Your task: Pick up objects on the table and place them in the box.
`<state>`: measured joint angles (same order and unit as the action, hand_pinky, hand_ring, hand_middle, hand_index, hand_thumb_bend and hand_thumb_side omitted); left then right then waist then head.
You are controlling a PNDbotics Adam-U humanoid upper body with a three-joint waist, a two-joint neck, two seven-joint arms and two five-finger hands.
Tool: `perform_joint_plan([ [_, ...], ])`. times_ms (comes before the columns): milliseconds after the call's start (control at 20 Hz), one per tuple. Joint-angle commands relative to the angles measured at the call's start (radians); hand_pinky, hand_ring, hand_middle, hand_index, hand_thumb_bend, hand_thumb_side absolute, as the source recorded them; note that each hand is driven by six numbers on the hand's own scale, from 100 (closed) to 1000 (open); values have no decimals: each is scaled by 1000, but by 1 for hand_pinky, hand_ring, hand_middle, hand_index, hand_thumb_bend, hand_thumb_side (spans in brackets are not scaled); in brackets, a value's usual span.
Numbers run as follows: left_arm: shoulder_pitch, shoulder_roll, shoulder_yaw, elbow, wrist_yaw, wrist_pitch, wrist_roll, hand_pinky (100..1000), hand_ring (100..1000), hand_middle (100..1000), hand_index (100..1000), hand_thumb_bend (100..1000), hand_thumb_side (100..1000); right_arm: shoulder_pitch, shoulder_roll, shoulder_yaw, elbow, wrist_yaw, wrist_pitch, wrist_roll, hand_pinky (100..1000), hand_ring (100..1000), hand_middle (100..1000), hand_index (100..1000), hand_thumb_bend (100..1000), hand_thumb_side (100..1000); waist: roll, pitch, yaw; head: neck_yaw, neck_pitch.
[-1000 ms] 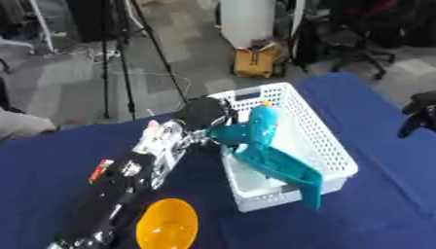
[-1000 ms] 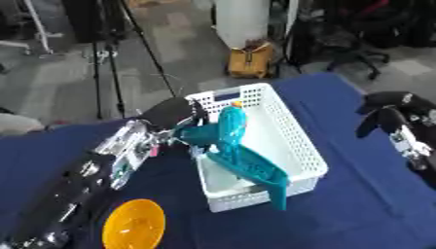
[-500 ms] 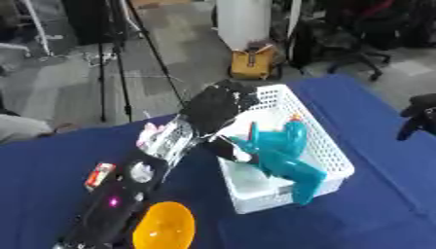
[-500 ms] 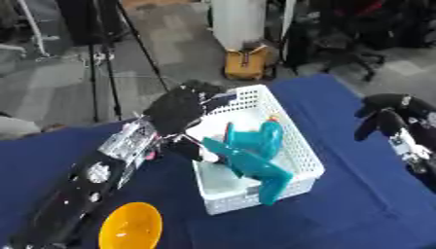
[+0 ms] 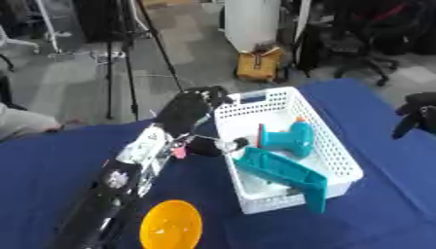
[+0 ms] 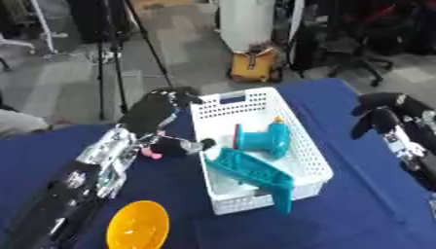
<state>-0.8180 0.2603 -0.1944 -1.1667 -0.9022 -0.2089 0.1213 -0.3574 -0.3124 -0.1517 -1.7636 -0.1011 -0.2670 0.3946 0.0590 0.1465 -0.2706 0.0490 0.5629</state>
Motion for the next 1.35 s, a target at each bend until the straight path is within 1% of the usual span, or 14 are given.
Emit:
perform_joint_plan([
  [50, 50, 149, 46, -176, 378, 58, -45, 679, 742, 797, 826, 421, 892, -1, -22, -17, -9, 6, -2, -13, 484, 502, 601, 762, 159, 594, -12, -23, 19, -19, 17],
  [100, 75, 179, 57, -226, 458, 76, -63, 679, 742, 797, 826, 421, 892, 1, -22, -18, -8, 7, -3, -14, 484, 502, 601, 762, 159, 594, -13, -23, 26, -21, 19],
  [150, 109, 206, 77, -276, 524, 90, -74, 669, 726, 784, 829, 411, 871, 3, -24, -20, -7, 8, -3, -16, 484, 501, 601, 763, 158, 594, -17, -23, 39, -25, 23],
  [250, 194, 253, 130, -387, 643, 110, -86, 667, 722, 781, 828, 412, 867, 7, -26, -25, -5, 10, -6, -20, 484, 501, 601, 763, 158, 594, -21, -22, 60, -28, 31],
  [300, 215, 265, 144, -422, 677, 123, -94, 667, 722, 781, 828, 412, 867, 8, -27, -26, -5, 10, -6, -21, 484, 501, 601, 763, 158, 594, -22, -22, 64, -28, 33],
  [400, 298, 288, 191, -497, 720, 138, -90, 660, 713, 774, 830, 396, 867, 12, -30, -30, -3, 12, -8, -25, 485, 502, 603, 764, 158, 595, -27, -20, 94, -29, 47],
  [450, 336, 296, 206, -527, 730, 146, -91, 662, 715, 775, 835, 375, 883, 14, -32, -31, -2, 14, -9, -25, 486, 503, 605, 766, 157, 596, -29, -19, 109, -27, 55],
  [550, 390, 302, 224, -566, 729, 161, -100, 663, 715, 776, 834, 362, 892, 18, -35, -32, 2, 16, -11, -25, 487, 503, 606, 767, 156, 597, -34, -19, 130, -24, 68],
  [600, 407, 302, 230, -578, 725, 167, -104, 663, 715, 776, 834, 362, 892, 19, -35, -32, 4, 17, -12, -24, 487, 503, 606, 767, 156, 597, -36, -19, 137, -22, 71],
  [750, 457, 280, 245, -591, 721, 179, -103, 660, 709, 770, 831, 312, 918, 15, -32, -31, 5, 16, -15, -21, 489, 505, 609, 770, 158, 598, -44, -19, 159, -16, 82],
  [950, 478, 253, 258, -596, 710, 181, -117, 659, 707, 764, 825, 287, 935, 10, -31, -26, 9, 15, -17, -14, 490, 507, 612, 774, 160, 600, -51, -20, 164, -7, 91],
  [1050, 481, 244, 260, -594, 705, 181, -127, 659, 705, 763, 825, 270, 948, 9, -30, -26, 10, 15, -18, -12, 490, 508, 613, 775, 160, 600, -54, -21, 165, -2, 101],
  [1200, 483, 234, 259, -592, 701, 180, -146, 658, 704, 762, 825, 263, 952, 7, -29, -25, 11, 15, -18, -10, 490, 508, 613, 775, 162, 600, -53, -21, 165, 11, 118],
  [1350, 483, 231, 258, -593, 699, 178, -159, 658, 704, 761, 824, 258, 953, 6, -28, -25, 11, 15, -16, -9, 491, 508, 614, 776, 162, 600, -51, -21, 163, 7, 128],
])
